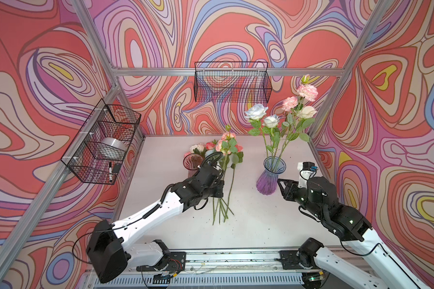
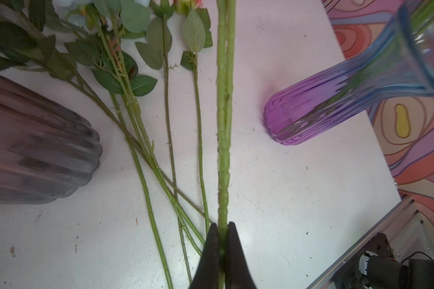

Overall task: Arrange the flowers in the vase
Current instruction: 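Move the right gripper toward the pink rose held by the left gripper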

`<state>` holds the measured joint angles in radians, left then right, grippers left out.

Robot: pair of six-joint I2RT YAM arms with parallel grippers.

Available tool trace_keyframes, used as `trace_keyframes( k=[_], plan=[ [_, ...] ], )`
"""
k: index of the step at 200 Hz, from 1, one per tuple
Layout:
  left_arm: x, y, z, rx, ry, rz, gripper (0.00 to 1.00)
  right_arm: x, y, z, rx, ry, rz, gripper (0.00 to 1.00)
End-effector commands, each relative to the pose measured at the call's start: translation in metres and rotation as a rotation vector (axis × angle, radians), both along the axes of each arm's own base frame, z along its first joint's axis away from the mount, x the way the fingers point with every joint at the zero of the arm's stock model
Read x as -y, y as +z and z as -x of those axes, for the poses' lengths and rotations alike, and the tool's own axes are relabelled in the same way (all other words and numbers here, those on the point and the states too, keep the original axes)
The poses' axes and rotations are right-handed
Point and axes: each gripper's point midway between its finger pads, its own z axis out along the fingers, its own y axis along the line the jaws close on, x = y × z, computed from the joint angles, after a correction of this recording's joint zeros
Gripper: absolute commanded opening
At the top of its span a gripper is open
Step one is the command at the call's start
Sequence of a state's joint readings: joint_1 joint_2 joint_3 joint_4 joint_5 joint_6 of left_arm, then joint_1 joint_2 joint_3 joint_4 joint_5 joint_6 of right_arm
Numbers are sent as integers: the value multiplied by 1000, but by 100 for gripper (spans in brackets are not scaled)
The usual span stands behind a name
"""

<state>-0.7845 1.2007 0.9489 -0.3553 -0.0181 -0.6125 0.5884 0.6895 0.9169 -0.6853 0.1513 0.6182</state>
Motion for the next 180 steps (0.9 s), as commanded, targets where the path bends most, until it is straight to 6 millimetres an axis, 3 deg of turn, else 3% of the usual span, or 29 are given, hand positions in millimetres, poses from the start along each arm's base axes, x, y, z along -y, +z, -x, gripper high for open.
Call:
trace_keyframes(
  k=[1, 23, 53, 121, 180],
  plan=[
    [7, 61, -5, 221, -29, 183, 0, -39, 39, 1, 73, 179, -141, 39],
    [15, 90, 12, 308, -131, 291, 0, -67, 59, -1, 101, 295, -227, 42],
    [21, 116, 28, 365, -219, 382, 0, -93, 82, -4, 150, 405, -284, 44],
    [45, 126, 48, 370, -326, 422, 0, -162, 95, -3, 202, 549, -192, 44],
    [38, 134, 54, 389, -335, 423, 0, -175, 87, -27, 200, 470, -188, 41]
  ],
)
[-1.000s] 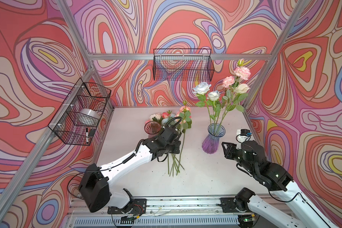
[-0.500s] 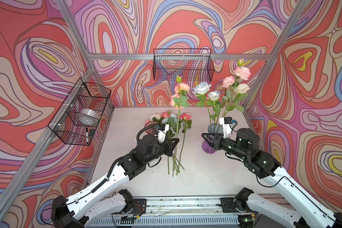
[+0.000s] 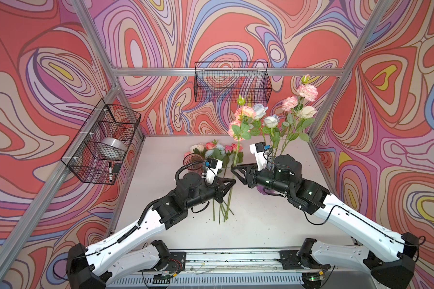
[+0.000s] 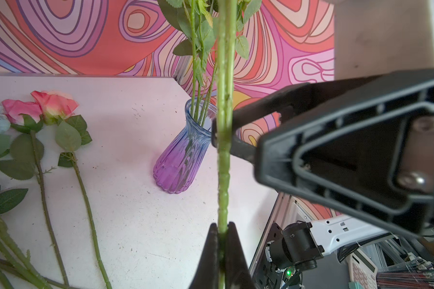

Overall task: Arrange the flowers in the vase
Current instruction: 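Move the right gripper toward the pink rose held by the left gripper, then grasp the pink rose stem with the right gripper and open the left gripper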

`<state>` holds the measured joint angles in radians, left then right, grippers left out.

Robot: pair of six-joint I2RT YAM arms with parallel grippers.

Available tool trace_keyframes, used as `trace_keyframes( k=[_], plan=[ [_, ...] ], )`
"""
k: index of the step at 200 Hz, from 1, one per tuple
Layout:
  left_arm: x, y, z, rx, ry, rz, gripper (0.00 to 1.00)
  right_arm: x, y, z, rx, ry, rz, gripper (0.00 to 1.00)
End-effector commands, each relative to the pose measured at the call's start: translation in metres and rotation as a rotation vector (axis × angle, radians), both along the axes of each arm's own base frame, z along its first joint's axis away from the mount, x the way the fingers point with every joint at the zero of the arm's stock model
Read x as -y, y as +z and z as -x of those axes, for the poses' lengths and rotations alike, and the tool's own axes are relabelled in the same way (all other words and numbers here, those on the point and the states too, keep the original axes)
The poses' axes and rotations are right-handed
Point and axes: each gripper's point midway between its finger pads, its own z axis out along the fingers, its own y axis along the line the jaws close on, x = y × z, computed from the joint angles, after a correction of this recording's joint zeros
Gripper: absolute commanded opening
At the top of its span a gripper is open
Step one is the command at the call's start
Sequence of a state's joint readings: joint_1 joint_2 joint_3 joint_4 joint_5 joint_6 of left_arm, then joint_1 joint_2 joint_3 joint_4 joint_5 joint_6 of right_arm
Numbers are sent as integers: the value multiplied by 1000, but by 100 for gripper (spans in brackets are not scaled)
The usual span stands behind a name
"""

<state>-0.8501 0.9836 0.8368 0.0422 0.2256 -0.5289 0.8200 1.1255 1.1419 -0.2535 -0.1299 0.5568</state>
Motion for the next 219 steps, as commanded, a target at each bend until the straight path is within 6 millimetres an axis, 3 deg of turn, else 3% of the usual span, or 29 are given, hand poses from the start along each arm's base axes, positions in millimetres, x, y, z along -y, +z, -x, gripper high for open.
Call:
trace_keyframes(
  k=[1, 21, 71, 100, 121, 126, 138, 160, 194, 219],
  plan=[
    [-5, 23, 5, 59, -7, 43, 0, 0, 16, -9, 47, -48, -32, 41],
    [-7, 21, 6, 56, -1, 45, 0, -5, 13, -13, 40, -43, -27, 29],
    [-9, 18, 4, 61, 10, 21, 0, -18, 10, -16, 24, -9, -39, 11],
    [-13, 16, 0, 50, 45, 11, 0, -15, 13, -15, 33, -17, -35, 2],
    [-17, 11, -4, 32, 78, -1, 16, -13, 18, -15, 43, -20, -30, 0],
    [-18, 11, -5, 30, 88, -2, 22, -13, 18, -15, 45, -21, -30, 0],
    [-22, 9, -7, 19, 120, -6, 49, -13, 20, -16, 50, -27, -22, 0],
    [-35, 9, -10, 21, 176, -22, 67, -11, 26, -20, 76, -47, 14, 0],
    [-56, 8, -7, 40, 240, -29, 72, 7, 53, -31, 172, -138, 94, 0],
    [-68, 5, -3, 43, 268, -20, 72, 37, 87, -38, 284, -265, 173, 0]
  ],
)
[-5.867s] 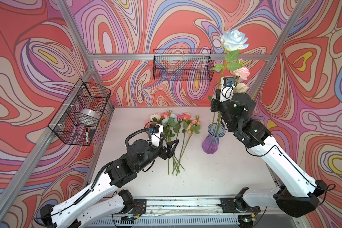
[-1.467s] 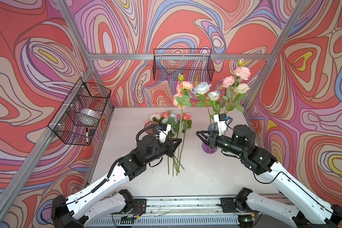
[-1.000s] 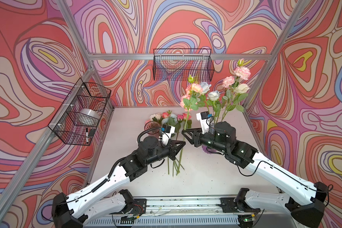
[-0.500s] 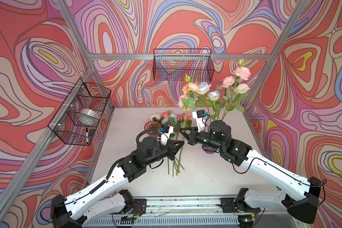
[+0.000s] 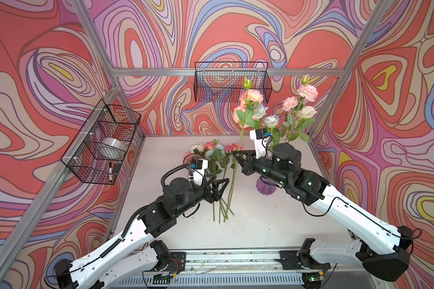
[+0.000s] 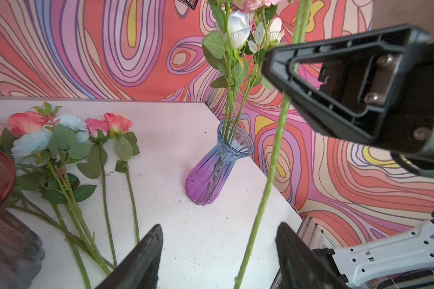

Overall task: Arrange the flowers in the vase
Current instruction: 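Grasp the pink rose stem with the right gripper and open the left gripper, then carry the pink rose over the purple vase and lower its stem inside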

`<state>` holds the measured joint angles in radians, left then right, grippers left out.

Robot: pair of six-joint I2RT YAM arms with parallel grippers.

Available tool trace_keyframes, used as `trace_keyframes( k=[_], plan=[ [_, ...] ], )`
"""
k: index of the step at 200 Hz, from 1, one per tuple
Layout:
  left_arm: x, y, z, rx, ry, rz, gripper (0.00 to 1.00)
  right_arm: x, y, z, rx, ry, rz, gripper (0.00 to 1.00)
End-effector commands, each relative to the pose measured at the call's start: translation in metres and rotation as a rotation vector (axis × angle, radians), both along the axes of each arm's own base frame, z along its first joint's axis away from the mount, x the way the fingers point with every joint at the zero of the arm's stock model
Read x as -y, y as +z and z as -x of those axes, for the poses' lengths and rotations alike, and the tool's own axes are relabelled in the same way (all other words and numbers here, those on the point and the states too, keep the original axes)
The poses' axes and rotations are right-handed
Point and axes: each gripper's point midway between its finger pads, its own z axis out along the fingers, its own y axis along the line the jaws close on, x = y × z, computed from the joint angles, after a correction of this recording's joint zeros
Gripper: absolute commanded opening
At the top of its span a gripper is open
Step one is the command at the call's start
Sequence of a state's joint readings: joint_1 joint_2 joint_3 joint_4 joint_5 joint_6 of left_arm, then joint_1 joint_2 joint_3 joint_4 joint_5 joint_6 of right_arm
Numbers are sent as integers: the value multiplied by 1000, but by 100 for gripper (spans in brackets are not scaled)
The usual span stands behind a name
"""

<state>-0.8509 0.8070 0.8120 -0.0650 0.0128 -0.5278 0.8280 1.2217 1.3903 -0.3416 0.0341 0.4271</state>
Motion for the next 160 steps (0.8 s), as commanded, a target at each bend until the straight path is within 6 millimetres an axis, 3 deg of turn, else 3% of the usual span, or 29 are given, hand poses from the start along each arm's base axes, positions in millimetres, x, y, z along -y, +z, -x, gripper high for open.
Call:
trace_keyframes(
  k=[1, 55, 95, 122, 160],
  plan=[
    [-15, -14, 0, -17, 59, -25, 72, 33, 28, -10, 120, -150, 112, 0],
    [-30, -21, 2, -15, 103, -22, 74, 124, 94, -9, 349, -534, 198, 0],
    [-26, -21, 0, -9, 97, -22, 74, 172, 121, -5, 490, -789, 279, 0],
    [-21, -23, -2, -18, 89, -23, 75, 188, 124, -13, 532, -892, 324, 0],
    [-20, -21, -2, -21, 87, -19, 74, 202, 93, -53, 429, -898, 330, 0]
  ],
)
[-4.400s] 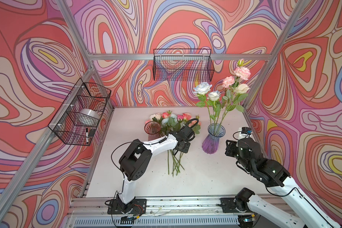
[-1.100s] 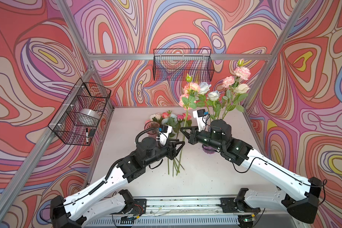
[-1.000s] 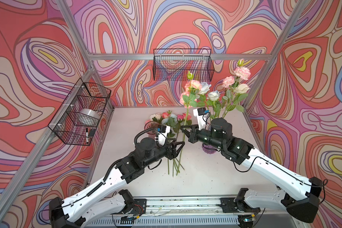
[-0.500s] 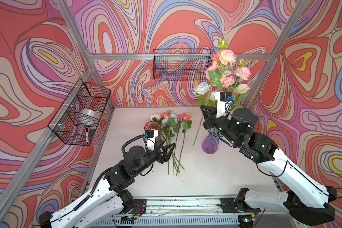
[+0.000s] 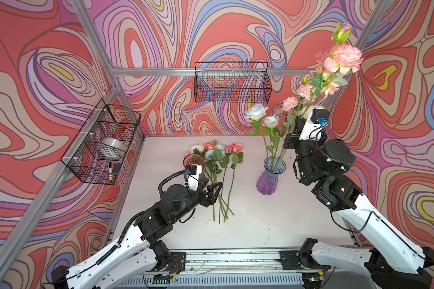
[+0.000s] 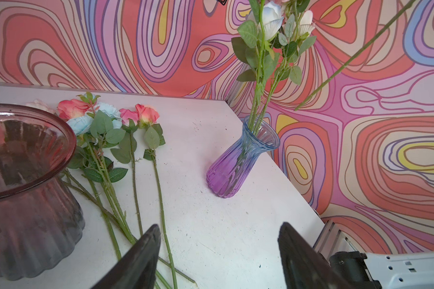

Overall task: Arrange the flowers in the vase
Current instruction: 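Carry the pink rose over the purple vase and lower its stem inside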

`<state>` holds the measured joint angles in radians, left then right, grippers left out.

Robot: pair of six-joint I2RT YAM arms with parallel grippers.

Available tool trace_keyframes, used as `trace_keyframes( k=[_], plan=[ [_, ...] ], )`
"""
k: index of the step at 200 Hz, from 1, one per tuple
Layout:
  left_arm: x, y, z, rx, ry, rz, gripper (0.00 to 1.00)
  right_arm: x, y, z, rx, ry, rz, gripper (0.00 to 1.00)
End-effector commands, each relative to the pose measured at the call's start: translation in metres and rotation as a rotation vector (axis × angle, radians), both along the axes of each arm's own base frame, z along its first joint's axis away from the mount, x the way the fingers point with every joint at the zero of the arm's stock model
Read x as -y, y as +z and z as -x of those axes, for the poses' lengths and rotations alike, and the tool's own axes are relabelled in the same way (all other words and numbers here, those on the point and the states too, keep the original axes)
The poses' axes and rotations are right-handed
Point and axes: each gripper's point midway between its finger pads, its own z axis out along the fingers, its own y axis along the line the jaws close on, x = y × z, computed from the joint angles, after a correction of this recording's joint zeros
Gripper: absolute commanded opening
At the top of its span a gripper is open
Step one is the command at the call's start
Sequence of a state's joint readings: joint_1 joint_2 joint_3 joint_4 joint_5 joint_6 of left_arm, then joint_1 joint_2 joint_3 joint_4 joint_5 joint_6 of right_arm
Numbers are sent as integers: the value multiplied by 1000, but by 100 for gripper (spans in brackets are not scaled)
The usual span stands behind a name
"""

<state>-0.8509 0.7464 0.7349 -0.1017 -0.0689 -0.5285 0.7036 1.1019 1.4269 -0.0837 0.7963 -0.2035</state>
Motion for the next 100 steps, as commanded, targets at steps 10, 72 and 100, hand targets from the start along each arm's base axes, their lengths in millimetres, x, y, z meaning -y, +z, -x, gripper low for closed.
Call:
trace_keyframes(
  k=[10, 72, 100],
  plan=[
    [-1, 7, -1, 6, 7, 27, 74, 16, -27, -29, -66, -33, -33, 0],
    [-4, 3, -1, -2, 22, 11, 74, 12, -78, -53, -164, -4, -96, 0],
    [-1, 1, -3, -4, 17, 6, 75, 8, -106, -56, -216, 14, -127, 0]
  ],
)
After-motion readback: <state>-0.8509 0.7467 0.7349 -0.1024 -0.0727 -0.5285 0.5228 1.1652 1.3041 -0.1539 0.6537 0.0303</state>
